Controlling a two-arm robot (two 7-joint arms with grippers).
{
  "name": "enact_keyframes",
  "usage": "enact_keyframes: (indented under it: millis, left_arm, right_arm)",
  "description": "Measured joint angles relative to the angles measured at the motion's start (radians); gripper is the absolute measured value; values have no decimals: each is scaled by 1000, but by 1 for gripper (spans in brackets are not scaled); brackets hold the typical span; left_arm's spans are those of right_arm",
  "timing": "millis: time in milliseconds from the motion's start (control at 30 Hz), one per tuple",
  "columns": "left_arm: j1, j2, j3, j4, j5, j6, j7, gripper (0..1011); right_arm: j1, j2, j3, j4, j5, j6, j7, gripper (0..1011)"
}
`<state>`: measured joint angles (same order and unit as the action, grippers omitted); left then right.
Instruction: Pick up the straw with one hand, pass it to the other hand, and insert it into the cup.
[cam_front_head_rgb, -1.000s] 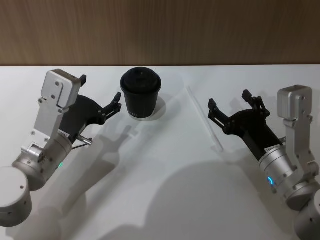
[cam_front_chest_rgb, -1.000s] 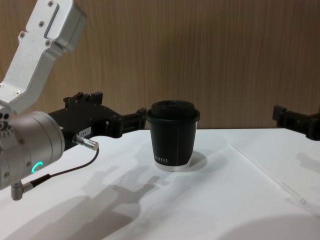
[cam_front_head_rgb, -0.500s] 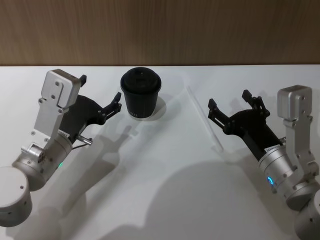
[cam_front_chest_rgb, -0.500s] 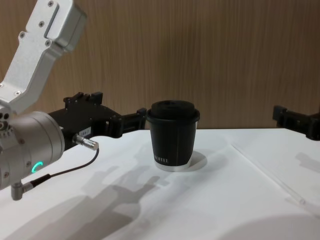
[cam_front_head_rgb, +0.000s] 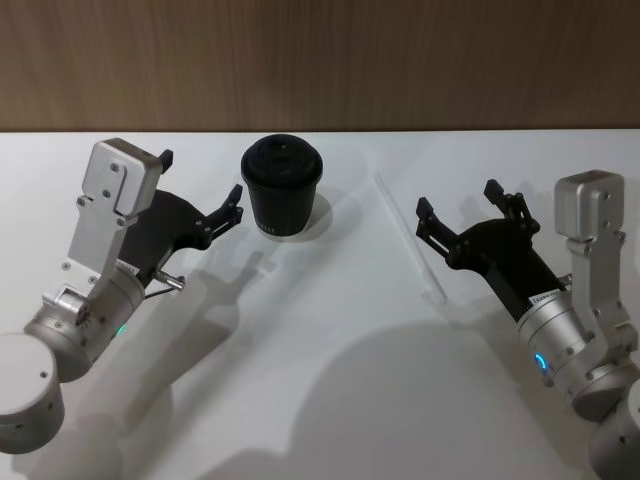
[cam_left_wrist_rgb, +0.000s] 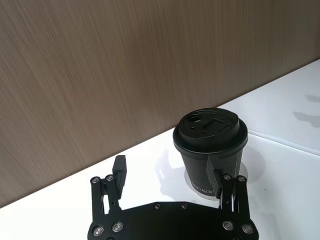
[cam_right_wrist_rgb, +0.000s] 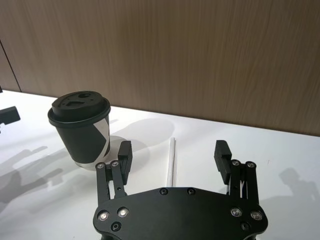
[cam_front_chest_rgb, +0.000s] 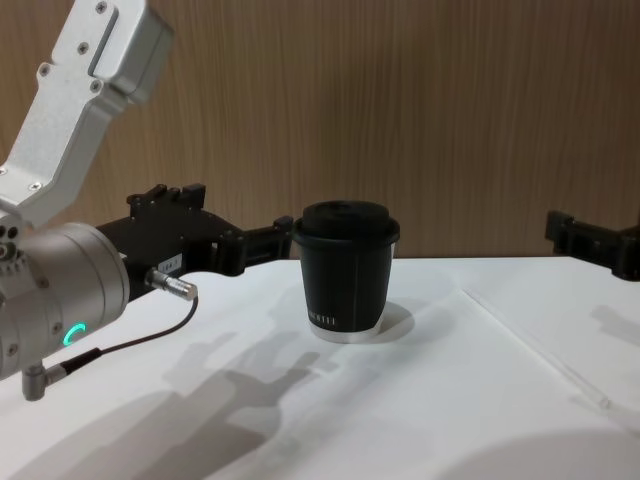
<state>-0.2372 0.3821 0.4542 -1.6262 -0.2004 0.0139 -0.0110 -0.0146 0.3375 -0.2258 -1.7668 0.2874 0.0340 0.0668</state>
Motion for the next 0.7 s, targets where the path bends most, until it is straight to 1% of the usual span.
enact_keyframes:
  millis: [400,500,700]
  left_arm:
    - [0,0,0,0,0,0,0,1003]
    - [0,0,0,0,0,0,0,1003]
    - [0,0,0,0,0,0,0,1003]
  right_arm:
    - [1,1,1,2,0,0,1,1001]
    - [6,6,1,9,-1,2,10,1001]
    - [24,29,-3,32,-10,15,45,1001]
